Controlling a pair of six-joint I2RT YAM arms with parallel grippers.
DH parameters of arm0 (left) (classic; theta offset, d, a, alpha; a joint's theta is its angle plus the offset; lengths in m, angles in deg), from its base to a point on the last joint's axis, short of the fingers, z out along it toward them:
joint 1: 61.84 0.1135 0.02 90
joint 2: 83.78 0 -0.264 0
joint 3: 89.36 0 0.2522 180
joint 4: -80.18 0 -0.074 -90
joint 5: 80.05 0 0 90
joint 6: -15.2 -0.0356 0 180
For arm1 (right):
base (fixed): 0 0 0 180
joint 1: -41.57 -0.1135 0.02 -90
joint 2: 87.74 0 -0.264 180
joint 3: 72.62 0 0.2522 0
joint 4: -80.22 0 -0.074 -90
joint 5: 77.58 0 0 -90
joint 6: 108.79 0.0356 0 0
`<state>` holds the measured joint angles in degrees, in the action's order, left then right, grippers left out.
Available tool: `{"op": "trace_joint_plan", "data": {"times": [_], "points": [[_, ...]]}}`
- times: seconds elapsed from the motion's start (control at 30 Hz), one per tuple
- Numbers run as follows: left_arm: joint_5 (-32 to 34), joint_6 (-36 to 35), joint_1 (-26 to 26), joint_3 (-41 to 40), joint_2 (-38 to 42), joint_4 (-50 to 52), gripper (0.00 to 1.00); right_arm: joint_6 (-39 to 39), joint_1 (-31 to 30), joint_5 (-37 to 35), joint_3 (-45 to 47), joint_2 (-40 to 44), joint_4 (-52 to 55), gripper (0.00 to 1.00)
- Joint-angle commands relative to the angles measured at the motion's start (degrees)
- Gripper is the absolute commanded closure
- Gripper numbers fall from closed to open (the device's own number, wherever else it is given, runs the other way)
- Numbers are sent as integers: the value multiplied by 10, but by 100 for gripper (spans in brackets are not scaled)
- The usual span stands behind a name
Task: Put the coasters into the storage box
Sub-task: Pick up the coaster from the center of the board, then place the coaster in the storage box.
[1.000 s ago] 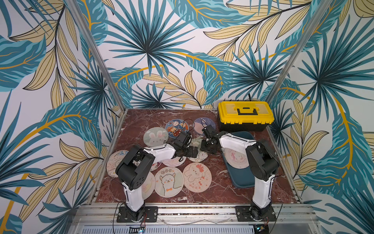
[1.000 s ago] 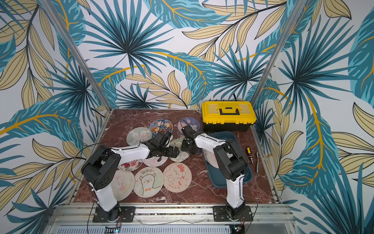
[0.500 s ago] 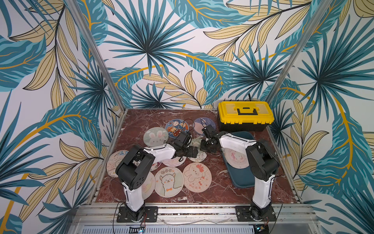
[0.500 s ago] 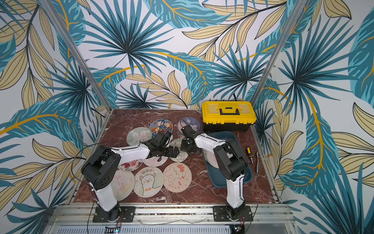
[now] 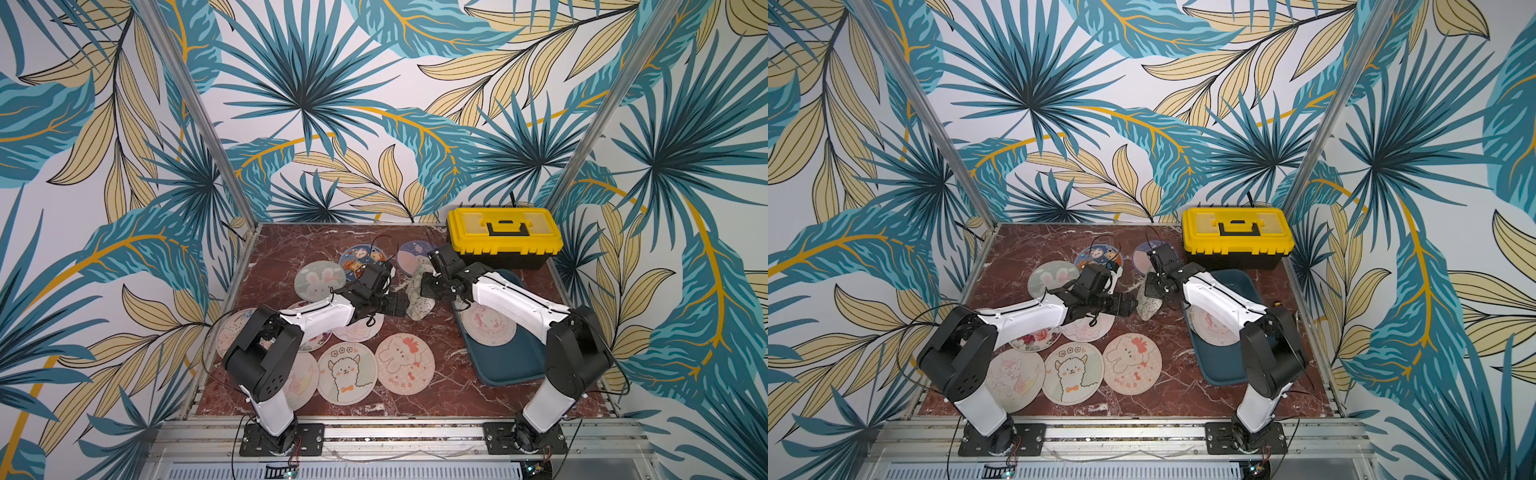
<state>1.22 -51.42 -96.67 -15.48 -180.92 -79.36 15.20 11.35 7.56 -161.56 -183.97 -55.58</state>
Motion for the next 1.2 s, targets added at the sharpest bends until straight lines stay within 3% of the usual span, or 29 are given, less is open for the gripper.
{"op": "trace_joint_plan", "data": {"times": [0.0,0.47,0.77,0.9,1.17], "points": [[-33,-18,2,-22,36,-55,1,-28,-3,-60,13,50,46,100],[-90,-37,2,-58,80,-125,1,-53,-1,-203,37,206,132,100],[-100,-36,2,-50,82,-129,1,-35,18,-273,58,239,220,100],[-91,-38,2,-51,85,-133,1,-30,36,-265,84,240,219,100],[-90,-38,2,-52,82,-133,1,-43,76,-162,134,220,133,100]]}}
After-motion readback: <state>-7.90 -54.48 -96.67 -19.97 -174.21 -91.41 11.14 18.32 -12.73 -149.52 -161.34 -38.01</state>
